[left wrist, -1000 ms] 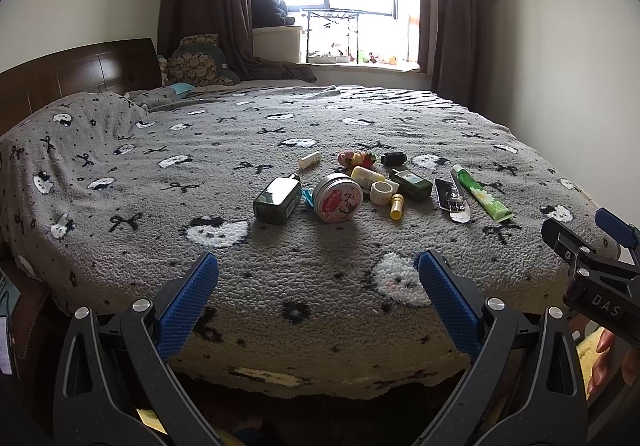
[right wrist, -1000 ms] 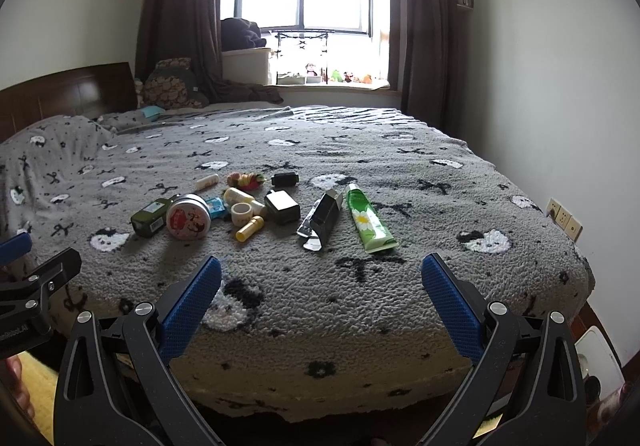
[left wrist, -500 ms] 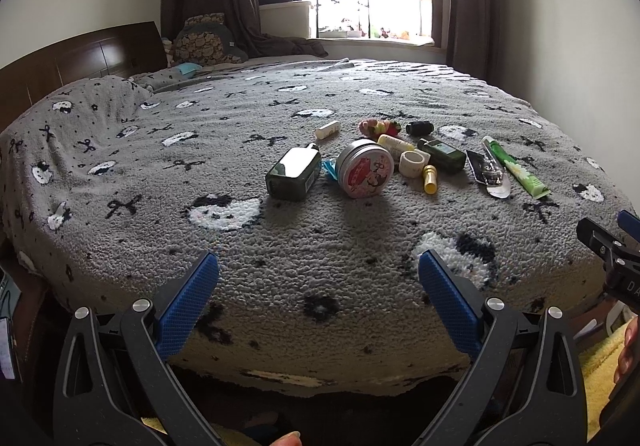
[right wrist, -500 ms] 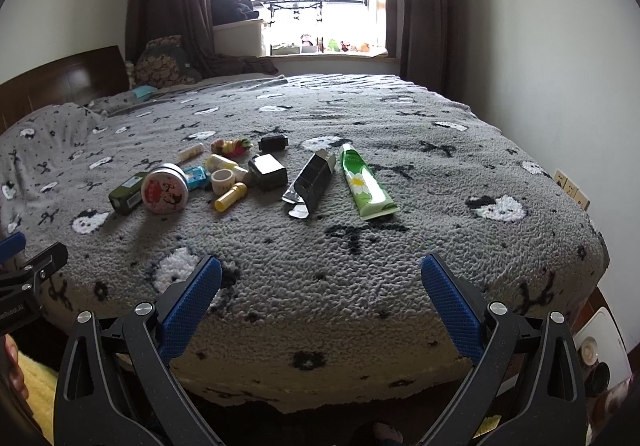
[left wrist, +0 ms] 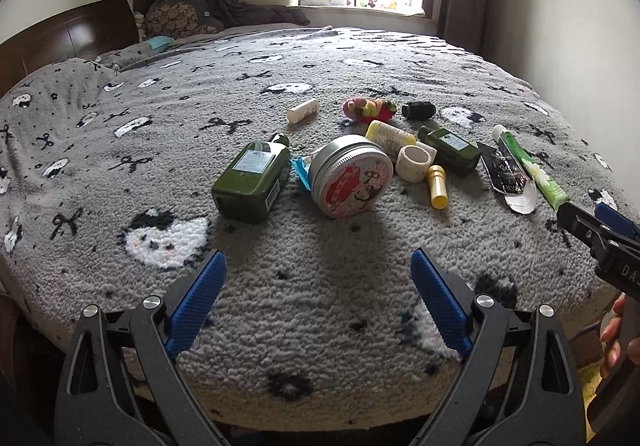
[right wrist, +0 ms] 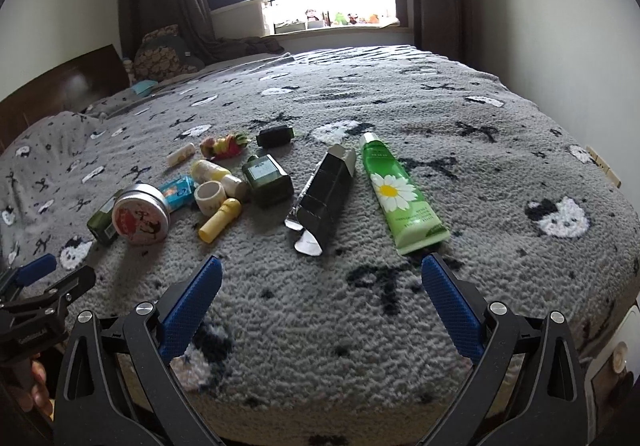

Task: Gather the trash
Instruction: 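Grasp the black carton with the right tool while the left tool grasps the silver tin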

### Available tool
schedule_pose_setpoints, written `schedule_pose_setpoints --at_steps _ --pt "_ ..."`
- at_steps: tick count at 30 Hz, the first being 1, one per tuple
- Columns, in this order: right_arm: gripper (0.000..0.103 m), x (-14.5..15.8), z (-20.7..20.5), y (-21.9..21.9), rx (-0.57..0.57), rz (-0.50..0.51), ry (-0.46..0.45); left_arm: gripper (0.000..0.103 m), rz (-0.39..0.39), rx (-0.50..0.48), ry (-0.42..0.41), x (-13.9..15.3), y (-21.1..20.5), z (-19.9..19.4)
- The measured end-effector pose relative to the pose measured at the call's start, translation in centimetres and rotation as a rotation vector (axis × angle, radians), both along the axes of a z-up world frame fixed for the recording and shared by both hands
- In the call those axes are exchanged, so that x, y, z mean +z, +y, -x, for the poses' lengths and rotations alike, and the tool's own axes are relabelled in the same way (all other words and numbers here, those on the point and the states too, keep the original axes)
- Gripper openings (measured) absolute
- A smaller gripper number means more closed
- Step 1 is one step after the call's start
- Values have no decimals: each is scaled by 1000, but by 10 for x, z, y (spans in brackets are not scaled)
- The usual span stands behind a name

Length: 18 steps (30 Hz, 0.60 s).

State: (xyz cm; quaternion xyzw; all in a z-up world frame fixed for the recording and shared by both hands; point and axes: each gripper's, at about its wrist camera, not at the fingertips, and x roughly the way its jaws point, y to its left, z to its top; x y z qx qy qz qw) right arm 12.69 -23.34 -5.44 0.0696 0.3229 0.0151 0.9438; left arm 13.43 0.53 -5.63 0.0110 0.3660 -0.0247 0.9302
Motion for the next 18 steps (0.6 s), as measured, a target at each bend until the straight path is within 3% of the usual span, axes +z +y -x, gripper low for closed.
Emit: schedule_pose_setpoints --at_steps 10,18 --pt "67 -30 -75 3 -18 9 90 88 -5 20 -5 -8 -18 -55" --pt "33 -40 -91 -3 -12 8 98 88 -69 78 17 -18 -35 -93"
